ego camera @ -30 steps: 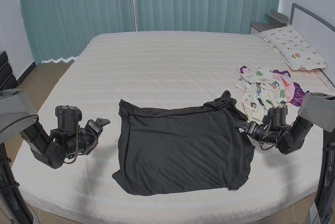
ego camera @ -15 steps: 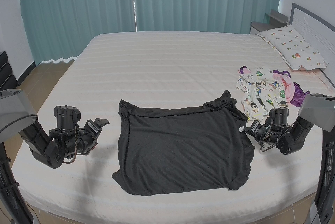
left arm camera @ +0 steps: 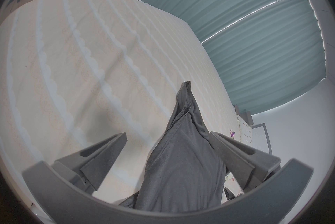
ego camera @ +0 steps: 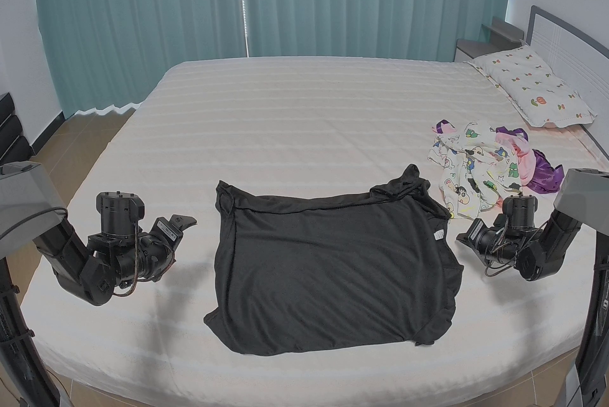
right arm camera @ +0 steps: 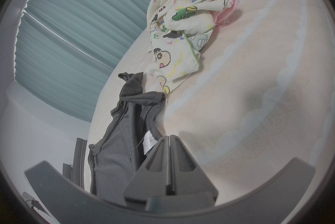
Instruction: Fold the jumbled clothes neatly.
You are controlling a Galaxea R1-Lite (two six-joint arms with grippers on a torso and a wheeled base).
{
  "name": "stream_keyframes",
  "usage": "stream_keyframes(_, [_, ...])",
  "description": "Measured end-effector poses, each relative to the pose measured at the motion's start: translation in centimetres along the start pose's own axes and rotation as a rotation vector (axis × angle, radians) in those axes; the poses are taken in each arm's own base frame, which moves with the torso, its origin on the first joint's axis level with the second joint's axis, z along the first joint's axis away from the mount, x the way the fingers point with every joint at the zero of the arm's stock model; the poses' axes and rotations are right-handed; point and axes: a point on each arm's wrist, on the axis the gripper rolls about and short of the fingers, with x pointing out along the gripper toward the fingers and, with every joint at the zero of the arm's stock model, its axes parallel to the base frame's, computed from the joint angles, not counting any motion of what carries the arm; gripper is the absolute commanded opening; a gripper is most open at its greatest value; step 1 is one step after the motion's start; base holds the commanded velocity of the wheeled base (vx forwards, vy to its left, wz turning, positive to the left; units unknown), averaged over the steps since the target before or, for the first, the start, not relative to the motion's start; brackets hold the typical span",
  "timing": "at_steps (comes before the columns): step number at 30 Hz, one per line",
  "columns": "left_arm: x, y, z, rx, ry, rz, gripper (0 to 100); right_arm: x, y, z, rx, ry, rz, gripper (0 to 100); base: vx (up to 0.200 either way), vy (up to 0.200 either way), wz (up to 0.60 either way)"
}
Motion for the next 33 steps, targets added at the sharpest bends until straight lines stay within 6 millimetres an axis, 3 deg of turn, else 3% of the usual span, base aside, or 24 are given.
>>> stream_keyframes(1, [0.0,0.0,0.0,0.000,0.000,0.000,100,0.0,0.0,0.0,-0.001,0.000,0.001,0,0.000,0.000,0.00])
stream_keyframes(2, [0.0,0.0,0.0,0.000,-0.001,0.000,100,0.0,0.1,0.0,-0.003,0.002,0.004,100,0.000,0.000,0.00])
stream_keyframes(19, [0.0,0.1,-0.1,-0.013,0.025,-0.009,100,1.0,0.7,-0.9,-0.018,0.022,0.031,100,0.000,0.000,0.00])
stream_keyframes(20, [0.0,0.1,-0.1,-0.013,0.025,-0.009,100,1.1,0.7,-1.1,-0.020,0.024,0.031,0,0.000,0.000,0.00])
stream_keyframes(33, [0.0,0.1,-0.1,-0.013,0.024,-0.008,100,1.5,0.2,-1.6,-0.012,0.025,0.021,0,0.000,0.000,0.00])
